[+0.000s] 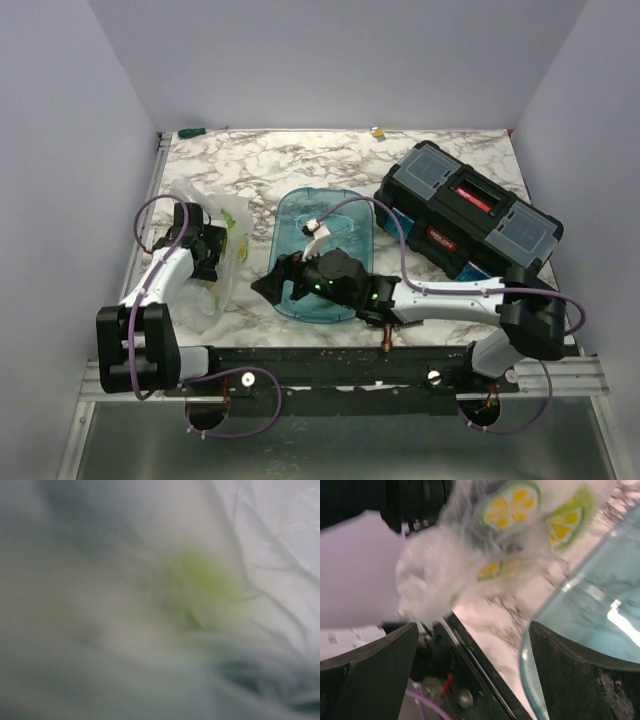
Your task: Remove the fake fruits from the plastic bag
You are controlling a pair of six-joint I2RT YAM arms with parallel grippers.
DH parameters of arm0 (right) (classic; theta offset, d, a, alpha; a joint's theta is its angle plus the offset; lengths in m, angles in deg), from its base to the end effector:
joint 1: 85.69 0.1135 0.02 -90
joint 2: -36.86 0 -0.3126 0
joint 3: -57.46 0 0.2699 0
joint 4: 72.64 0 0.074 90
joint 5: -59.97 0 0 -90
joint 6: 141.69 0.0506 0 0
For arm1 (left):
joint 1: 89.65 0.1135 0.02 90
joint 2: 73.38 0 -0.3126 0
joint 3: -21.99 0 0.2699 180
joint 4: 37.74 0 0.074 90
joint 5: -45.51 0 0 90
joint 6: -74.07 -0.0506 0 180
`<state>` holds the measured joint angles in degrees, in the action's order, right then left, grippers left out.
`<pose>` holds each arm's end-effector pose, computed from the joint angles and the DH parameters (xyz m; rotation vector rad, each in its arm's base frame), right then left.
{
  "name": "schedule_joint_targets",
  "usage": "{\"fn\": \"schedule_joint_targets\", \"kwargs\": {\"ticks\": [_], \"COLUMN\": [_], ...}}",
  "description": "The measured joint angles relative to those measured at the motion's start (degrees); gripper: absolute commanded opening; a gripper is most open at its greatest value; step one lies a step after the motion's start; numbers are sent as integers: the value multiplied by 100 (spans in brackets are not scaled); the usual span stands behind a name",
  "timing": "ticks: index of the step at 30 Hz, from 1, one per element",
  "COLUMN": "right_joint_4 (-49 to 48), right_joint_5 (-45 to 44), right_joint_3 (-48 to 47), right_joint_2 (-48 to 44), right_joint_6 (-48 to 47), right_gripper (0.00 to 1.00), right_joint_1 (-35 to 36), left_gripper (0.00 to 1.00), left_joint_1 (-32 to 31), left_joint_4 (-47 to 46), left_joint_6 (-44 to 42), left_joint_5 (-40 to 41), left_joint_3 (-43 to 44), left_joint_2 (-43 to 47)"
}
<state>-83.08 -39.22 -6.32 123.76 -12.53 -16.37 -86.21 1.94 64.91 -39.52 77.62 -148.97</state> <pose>0.1390 0.3454 0.2925 -0.3874 1.9211 1.1778 0.2580 0.0199 0.2168 -1.8027 1.9457 -0.3601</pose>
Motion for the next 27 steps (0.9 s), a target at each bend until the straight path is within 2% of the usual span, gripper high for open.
{"fn": "schedule_joint_targets", "kwargs": {"ticks": [5,7,14,15,17,18,22,27], "right_joint_4": [72,83,203,238,295,299,223,-79], "right_joint_5": [-264,-367,-522,-544,-597,-614,-704,-702], "right_joint_3": [-1279,-1478,-1753,-1816,-1926,-1941,-1727,-745], "right_joint_2": [1014,1239,2013,2142,2345,2413,2378,1784], "right_joint_6": [501,647,745,710,608,544,490,470], "right_gripper": [95,92,64,54,10,1,1,1], "right_joint_1": [151,195,343,358,391,407,424,424], "left_gripper": [85,85,87,87,87,87,87,87], "left_joint_1": [-22,-22,-20,-20,-20,-20,-20,-20], "left_joint_4": [431,533,638,643,662,654,555,260], "left_joint_6": [-236,-345,-680,-717,-824,-879,-1005,-942], "left_joint_5": [83,111,295,317,385,417,452,284], "left_joint_3": [-98,-129,-468,-479,-492,-505,-621,-728], "left_joint_2": [415,575,1303,1333,1432,1493,1744,1696]}}
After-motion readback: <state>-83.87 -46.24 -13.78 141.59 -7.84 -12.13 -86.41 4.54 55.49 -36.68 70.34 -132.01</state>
